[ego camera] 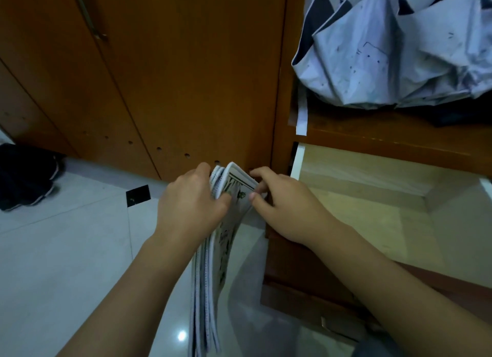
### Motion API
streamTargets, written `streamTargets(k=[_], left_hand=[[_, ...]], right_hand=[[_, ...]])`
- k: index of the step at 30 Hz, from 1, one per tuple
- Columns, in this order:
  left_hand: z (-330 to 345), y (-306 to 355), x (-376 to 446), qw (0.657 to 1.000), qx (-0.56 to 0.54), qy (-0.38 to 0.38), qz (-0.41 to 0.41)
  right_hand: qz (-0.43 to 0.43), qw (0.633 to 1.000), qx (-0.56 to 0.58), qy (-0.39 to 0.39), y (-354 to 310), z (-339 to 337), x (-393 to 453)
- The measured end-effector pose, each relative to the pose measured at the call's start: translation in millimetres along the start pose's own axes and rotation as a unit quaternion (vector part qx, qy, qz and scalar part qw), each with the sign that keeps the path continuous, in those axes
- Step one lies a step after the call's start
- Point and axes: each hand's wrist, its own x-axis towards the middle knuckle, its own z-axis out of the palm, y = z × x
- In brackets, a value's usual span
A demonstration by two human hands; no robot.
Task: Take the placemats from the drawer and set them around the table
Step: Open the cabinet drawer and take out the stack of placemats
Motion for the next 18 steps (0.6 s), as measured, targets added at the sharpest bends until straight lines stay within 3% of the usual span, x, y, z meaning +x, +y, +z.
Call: streamTargets(k=[11, 18], left_hand=[[11.6, -1.2, -2.3, 1.0, 0.004, 0.002, 0.014], [20.3, -3.6, -7.8, 0.999, -0.008, -0.016, -0.027]], right_hand=[[-0.008, 1.0, -0.016, -0.013, -3.7, 8.0, 0.1], [0.002, 1.0, -0.007, -0.007, -1.7, 11.8, 3.5]])
